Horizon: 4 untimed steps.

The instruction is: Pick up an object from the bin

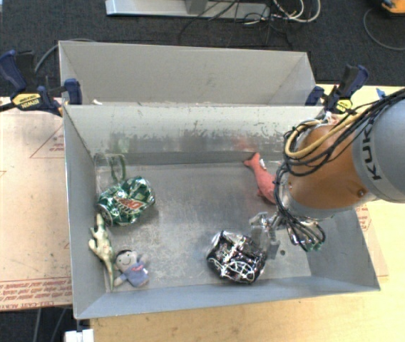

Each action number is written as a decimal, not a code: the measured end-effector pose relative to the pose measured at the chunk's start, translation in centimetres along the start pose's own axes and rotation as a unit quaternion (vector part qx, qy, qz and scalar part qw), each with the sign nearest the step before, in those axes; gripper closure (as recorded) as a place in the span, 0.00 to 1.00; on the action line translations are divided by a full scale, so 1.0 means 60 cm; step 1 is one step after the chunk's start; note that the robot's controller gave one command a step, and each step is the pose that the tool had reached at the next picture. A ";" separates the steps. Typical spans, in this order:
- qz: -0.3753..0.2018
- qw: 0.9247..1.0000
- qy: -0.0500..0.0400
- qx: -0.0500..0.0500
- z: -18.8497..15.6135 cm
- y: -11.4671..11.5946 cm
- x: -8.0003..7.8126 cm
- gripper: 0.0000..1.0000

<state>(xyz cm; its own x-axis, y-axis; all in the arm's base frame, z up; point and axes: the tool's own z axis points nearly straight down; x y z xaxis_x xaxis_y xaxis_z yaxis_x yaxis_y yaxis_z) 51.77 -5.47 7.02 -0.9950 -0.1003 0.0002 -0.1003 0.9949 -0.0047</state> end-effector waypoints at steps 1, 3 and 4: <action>-0.070 0.998 0.001 0.000 -0.001 -0.010 0.057 1.00; -0.260 0.966 -0.001 0.000 -0.001 0.061 0.020 1.00; -0.360 0.933 -0.002 0.000 -0.001 0.079 0.017 1.00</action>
Offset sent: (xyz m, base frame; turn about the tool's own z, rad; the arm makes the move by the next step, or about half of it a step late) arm -0.0150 0.0365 -0.0002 -0.5262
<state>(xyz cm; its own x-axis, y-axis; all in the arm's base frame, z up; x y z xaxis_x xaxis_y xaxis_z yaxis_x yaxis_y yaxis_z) 50.27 -0.83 7.05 -0.6702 -0.7422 -0.0008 -0.7422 0.6702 -0.0060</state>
